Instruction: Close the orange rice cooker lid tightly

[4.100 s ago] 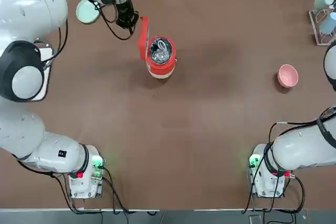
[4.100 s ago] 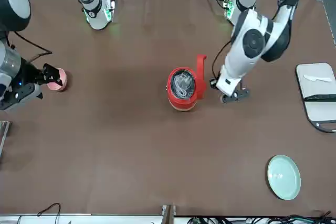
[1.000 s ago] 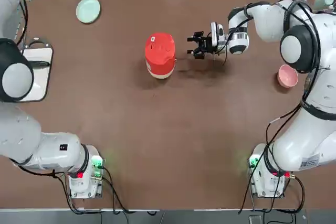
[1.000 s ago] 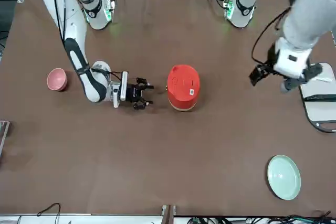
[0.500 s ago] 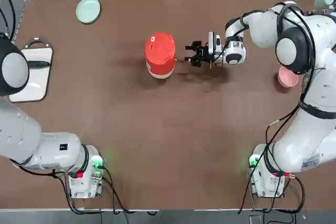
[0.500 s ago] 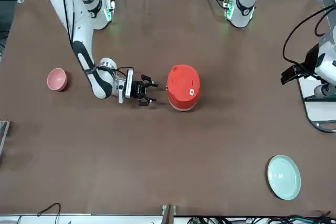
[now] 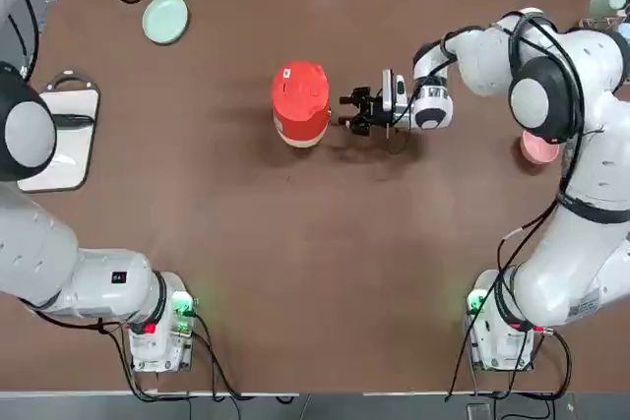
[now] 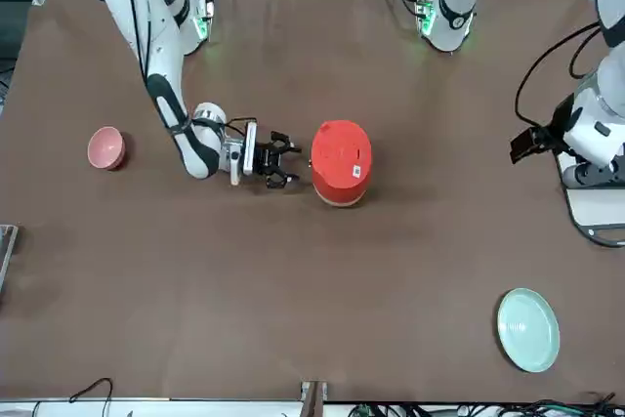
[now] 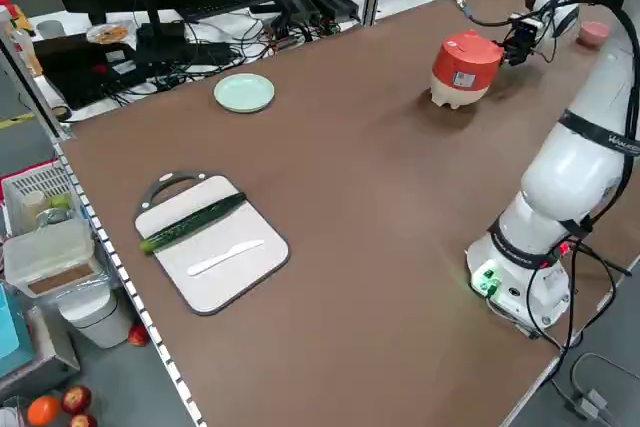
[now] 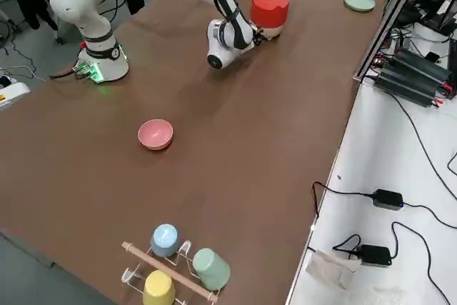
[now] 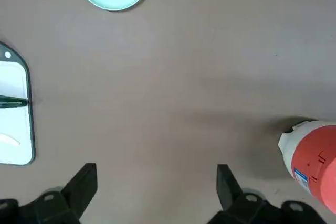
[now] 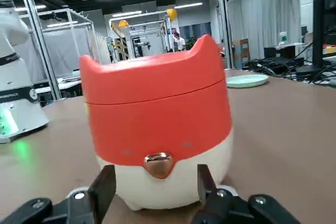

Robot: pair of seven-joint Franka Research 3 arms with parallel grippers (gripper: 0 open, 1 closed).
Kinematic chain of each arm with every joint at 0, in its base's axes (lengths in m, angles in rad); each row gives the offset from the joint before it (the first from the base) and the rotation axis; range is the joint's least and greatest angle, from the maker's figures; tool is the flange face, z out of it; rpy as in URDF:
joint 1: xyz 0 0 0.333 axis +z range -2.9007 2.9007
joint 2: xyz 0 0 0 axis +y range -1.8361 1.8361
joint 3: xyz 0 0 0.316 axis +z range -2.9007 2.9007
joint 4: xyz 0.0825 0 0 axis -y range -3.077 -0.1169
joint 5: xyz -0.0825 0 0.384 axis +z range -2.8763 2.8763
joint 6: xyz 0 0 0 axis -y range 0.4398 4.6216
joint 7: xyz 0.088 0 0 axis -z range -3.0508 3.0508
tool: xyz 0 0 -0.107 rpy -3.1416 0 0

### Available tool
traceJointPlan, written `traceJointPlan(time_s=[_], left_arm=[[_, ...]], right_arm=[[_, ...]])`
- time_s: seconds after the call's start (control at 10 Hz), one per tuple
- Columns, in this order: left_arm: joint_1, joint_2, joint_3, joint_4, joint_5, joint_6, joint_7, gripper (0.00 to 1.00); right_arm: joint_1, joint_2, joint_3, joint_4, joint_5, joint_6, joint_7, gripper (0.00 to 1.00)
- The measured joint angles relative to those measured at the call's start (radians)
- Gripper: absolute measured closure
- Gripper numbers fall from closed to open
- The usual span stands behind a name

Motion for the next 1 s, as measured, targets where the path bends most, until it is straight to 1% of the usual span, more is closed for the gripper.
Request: traceJointPlan(time_s=[0.4,1.0], left_arm=[[0.006,-0.006,0.005,0.037,0.0,0.002,0.013,0.0],[-0.004,0.001,0.0,0.029,0.0,0.002,0.014,0.0]], right_arm=[[0.013,0.0,0.0,-0.003,0.023,-0.002,-0.012,0.29],[0.041,0.001,0.0,-0.003,0.04,-0.001,-0.033,0.29]])
